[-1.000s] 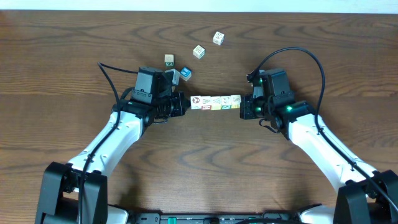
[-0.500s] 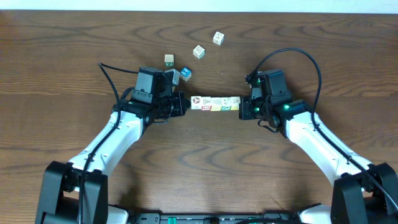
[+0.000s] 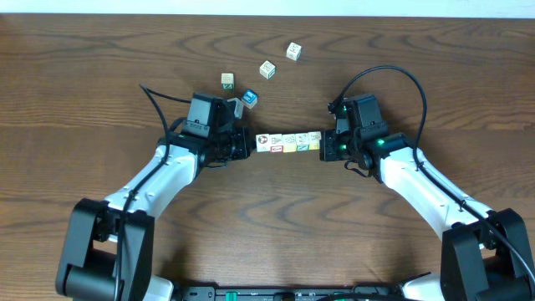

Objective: Lift 5 blocks

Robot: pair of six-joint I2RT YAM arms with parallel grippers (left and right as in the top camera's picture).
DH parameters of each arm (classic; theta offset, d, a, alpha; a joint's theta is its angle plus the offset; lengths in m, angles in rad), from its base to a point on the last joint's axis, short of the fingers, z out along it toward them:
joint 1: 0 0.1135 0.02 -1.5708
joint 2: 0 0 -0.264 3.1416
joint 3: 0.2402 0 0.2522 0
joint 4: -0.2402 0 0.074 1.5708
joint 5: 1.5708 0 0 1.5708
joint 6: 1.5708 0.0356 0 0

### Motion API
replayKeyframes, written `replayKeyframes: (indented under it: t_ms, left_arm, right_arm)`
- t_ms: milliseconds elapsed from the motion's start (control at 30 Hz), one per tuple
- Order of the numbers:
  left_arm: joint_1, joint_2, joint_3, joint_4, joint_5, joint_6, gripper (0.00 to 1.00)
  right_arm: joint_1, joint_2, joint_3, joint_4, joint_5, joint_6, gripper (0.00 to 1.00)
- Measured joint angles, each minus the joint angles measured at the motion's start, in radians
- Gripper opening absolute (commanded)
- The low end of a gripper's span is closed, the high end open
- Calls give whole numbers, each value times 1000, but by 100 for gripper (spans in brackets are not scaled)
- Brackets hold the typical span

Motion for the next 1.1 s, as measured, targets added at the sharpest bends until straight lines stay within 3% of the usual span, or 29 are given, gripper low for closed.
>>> replayKeyframes:
  t_ms: [1100]
  left_arm:
    - [-41, 72, -17, 18, -45, 0, 7]
  right_arm:
    - [0, 71, 0, 16, 21, 0, 1]
